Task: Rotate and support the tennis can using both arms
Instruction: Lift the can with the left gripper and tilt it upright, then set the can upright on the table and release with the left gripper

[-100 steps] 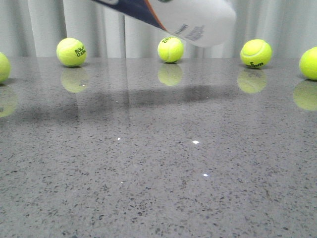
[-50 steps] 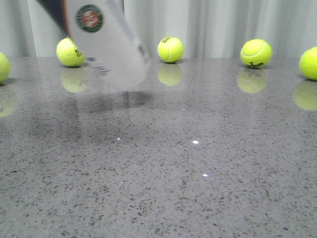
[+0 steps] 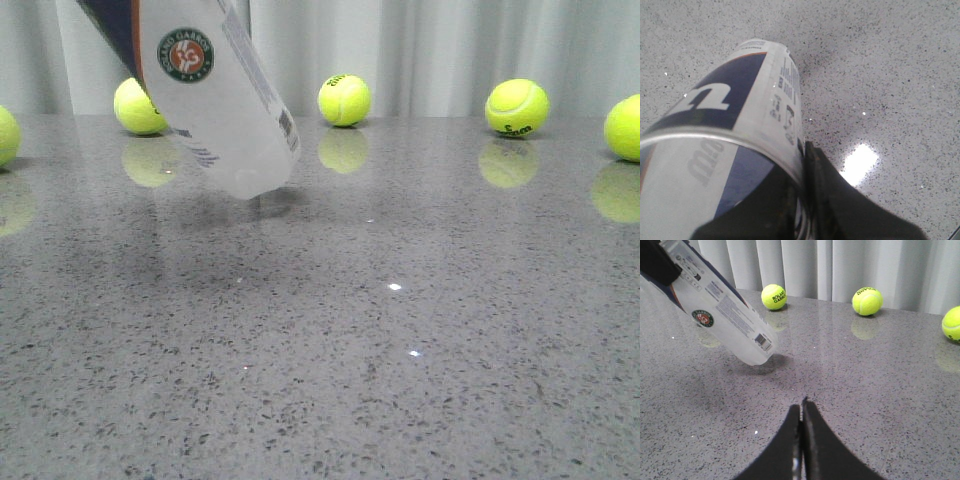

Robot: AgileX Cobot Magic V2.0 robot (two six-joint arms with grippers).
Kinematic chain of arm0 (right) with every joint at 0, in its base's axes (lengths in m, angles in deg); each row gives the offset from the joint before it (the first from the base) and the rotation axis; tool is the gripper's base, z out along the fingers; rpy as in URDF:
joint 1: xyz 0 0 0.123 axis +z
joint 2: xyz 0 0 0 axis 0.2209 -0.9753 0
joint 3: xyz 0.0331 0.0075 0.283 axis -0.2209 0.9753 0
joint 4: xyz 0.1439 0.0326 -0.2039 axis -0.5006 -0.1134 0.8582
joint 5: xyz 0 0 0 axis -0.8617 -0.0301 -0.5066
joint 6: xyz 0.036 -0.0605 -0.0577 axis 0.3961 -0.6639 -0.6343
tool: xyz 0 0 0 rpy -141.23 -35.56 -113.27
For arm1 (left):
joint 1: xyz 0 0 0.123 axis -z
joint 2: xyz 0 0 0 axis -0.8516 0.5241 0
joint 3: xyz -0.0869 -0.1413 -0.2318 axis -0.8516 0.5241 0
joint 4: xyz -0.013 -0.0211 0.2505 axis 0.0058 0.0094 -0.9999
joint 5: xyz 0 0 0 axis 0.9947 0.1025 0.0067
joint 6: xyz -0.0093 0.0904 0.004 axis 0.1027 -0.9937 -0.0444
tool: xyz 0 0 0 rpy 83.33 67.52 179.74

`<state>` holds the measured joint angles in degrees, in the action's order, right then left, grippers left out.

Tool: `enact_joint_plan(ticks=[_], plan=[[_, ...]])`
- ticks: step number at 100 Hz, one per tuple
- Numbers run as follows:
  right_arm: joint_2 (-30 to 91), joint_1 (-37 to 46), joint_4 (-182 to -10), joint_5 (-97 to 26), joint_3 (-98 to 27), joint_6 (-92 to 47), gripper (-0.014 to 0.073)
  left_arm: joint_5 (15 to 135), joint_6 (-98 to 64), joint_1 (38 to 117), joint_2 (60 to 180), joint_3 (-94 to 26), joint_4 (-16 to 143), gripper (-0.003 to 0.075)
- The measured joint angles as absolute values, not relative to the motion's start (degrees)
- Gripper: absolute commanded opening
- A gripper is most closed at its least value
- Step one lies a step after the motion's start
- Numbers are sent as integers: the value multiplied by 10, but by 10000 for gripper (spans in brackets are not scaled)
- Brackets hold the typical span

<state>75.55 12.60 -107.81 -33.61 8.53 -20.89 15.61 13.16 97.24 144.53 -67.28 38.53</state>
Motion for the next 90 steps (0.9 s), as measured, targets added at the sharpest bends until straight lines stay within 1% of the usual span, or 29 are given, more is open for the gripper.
enact_joint_plan(ticks=[13,18,28,33,43,47,52,58,90], plan=[[755,126,-1078,-336,85,-209,-61,156,132,972,1452,-673,385,-13],[755,126,-1078,-336,85,-209,-61,156,132,972,1454,-673,385,12],[755,126,-1078,-336,85,-209,-61,156,132,972,1459,-681,387,121],[755,126,-1078,-336,85,-209,-61,156,132,972,1460,-685,388,203],[755,126,-1078,-336,85,-209,-61,156,132,972,1465,-697,390,342],[755,126,-1078,-336,85,-209,-61,156,132,972,1469,-704,390,384],[755,126,-1078,-336,85,-209,-61,156,132,972,1476,-713,390,413],[755,126,-1078,-336,85,-209,-61,156,132,971,1487,-727,390,426],[755,126,-1078,-336,85,-209,-61,156,132,939,1574,-832,385,425]])
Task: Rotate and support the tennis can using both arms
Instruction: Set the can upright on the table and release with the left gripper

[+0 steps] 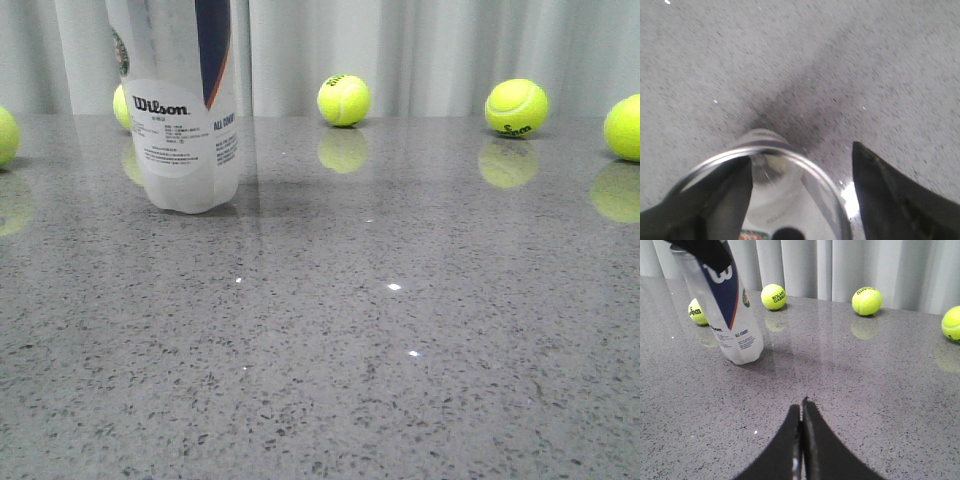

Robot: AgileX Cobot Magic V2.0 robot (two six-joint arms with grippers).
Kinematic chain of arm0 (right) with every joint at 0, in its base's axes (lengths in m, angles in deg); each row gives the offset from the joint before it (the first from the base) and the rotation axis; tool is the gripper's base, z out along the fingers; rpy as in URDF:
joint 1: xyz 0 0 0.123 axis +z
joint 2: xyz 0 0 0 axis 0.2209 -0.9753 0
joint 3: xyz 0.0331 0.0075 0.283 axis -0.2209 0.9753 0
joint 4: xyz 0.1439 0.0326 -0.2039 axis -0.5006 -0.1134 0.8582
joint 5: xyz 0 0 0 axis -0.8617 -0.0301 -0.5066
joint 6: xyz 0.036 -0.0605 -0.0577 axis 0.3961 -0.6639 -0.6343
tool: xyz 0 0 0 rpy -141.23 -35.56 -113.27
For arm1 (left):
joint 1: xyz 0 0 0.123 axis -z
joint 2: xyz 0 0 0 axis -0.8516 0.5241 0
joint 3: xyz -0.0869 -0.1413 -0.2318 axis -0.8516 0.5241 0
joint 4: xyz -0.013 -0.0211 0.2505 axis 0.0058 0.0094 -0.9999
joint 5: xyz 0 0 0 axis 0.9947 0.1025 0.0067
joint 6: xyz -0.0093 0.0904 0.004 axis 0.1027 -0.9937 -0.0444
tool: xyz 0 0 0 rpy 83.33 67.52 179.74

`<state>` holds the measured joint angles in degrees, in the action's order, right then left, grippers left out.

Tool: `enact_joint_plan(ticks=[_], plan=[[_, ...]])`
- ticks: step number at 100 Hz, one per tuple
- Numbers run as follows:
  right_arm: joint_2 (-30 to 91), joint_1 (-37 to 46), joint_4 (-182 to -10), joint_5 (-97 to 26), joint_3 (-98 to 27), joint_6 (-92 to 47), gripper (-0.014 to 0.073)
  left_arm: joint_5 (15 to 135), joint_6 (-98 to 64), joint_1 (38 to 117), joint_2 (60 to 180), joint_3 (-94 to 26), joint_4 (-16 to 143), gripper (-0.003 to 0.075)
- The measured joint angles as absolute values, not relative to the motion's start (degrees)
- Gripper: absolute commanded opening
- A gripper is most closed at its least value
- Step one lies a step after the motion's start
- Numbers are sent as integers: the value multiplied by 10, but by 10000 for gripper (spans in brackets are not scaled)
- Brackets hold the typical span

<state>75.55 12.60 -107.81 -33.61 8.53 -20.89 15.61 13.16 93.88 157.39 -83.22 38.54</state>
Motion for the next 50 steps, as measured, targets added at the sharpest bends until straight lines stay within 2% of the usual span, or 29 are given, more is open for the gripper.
enact_joint_plan(ticks=[19,50], plan=[[755,126,-1078,-336,85,-209,-61,156,132,918,1596,-877,385,425],[755,126,-1078,-336,85,-209,-61,156,132,911,1599,-879,383,421]])
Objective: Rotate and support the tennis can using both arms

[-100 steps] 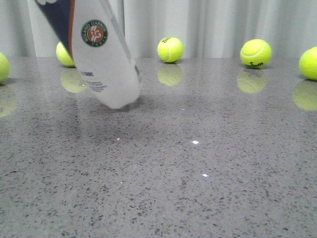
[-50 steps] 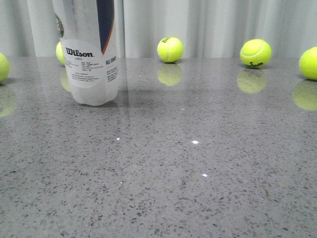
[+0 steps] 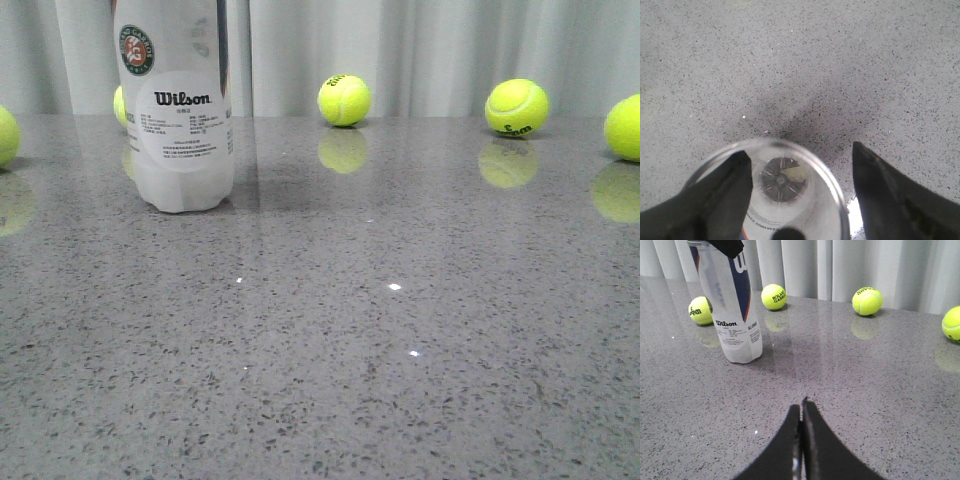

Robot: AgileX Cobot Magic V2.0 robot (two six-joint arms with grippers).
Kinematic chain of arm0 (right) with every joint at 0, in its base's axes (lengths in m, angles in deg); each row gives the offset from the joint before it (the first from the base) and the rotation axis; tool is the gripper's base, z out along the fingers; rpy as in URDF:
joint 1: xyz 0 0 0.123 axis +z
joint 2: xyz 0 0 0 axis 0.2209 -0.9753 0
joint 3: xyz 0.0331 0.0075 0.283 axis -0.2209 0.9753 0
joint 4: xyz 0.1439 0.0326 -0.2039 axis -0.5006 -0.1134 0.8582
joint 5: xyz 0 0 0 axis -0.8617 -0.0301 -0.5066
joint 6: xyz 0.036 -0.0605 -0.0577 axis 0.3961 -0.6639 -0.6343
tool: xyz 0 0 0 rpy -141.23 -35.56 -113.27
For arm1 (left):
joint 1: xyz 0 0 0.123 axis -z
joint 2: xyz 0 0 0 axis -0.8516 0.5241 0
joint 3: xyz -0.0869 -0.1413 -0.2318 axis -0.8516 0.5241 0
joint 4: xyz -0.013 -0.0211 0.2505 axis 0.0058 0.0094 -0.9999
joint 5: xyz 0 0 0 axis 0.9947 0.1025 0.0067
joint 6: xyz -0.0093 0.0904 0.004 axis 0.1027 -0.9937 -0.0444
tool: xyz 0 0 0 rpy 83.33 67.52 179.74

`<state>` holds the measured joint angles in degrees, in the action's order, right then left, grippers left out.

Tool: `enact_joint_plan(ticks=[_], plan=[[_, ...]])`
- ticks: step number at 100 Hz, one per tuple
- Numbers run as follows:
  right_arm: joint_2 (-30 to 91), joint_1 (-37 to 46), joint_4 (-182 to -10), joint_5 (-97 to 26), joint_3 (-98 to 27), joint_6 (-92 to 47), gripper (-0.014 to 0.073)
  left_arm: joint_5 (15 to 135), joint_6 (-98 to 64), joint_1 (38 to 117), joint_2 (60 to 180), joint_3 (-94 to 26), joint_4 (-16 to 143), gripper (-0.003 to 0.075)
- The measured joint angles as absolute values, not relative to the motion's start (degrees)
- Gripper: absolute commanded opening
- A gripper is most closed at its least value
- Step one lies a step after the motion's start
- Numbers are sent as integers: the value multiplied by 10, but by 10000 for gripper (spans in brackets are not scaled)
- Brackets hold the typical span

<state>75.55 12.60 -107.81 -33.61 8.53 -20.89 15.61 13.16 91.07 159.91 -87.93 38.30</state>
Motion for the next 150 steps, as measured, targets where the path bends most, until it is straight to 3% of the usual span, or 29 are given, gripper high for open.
enact_joint_plan(ticks=[7,14,36,104,137,150], plan=[[755,126,-1078,-336,85,-209,-61,156,132,911,1599,-879,383,400],[755,126,-1078,-336,85,-209,-61,156,132,911,1598,-879,383,327],[755,126,-1078,-336,85,-209,-61,247,132,911,1539,-845,408,-21],[755,126,-1078,-336,85,-209,-61,593,132,911,1193,-303,453,-18],[755,126,-1078,-336,85,-209,-61,616,132,908,1109,-160,456,-18],[755,126,-1078,-336,85,-209,-61,619,132,873,1085,-133,456,-18]])
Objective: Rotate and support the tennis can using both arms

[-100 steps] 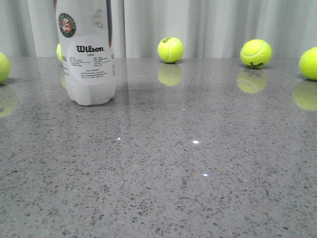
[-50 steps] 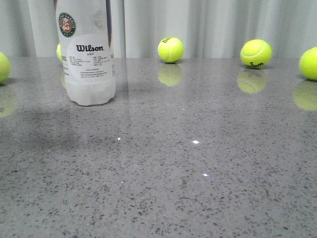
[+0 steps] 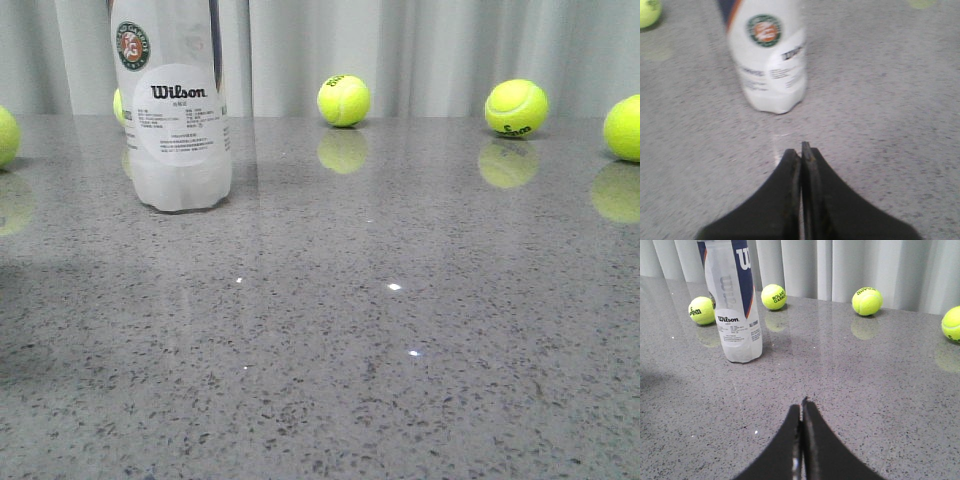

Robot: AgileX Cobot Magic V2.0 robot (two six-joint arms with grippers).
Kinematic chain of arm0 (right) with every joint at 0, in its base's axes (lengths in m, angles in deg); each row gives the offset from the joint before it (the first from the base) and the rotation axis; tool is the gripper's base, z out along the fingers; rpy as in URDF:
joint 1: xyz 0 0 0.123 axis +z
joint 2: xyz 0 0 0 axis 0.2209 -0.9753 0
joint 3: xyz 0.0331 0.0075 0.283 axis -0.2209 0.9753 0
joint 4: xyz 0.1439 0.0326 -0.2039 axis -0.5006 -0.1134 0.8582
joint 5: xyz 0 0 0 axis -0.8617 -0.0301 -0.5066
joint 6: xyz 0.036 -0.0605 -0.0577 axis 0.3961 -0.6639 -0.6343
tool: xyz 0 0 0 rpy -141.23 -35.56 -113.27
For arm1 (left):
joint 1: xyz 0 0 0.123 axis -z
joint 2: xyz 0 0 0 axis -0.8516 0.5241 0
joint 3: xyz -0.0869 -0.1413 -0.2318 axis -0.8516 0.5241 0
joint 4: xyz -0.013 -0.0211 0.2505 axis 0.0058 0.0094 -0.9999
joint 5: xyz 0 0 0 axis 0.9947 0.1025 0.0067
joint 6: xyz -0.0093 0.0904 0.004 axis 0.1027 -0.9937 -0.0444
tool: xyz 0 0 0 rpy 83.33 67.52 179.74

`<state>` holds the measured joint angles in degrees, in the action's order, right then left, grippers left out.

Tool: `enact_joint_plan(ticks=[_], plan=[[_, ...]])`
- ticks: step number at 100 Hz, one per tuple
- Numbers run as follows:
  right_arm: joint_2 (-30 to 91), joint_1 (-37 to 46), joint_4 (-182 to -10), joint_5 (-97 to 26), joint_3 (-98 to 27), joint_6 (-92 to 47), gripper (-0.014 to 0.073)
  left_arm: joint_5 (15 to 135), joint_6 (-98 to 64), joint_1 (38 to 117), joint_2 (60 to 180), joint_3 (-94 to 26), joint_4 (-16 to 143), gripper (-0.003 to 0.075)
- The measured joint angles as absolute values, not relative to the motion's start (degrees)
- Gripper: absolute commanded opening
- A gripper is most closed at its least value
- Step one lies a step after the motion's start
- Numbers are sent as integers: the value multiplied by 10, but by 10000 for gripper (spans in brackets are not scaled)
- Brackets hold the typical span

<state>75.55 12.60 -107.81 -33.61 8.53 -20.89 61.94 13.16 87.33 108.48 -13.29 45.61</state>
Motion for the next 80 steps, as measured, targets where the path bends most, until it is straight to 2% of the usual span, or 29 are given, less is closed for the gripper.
enact_joint_plan(ticks=[42,66,80], plan=[[755,126,-1078,-336,85,-209,-61,632,132,731,974,-61,440,-19],[755,126,-1078,-336,85,-209,-61,750,144,649,851,48,412,-18],[755,126,-1078,-336,85,-209,-61,780,198,615,765,128,384,-19]])
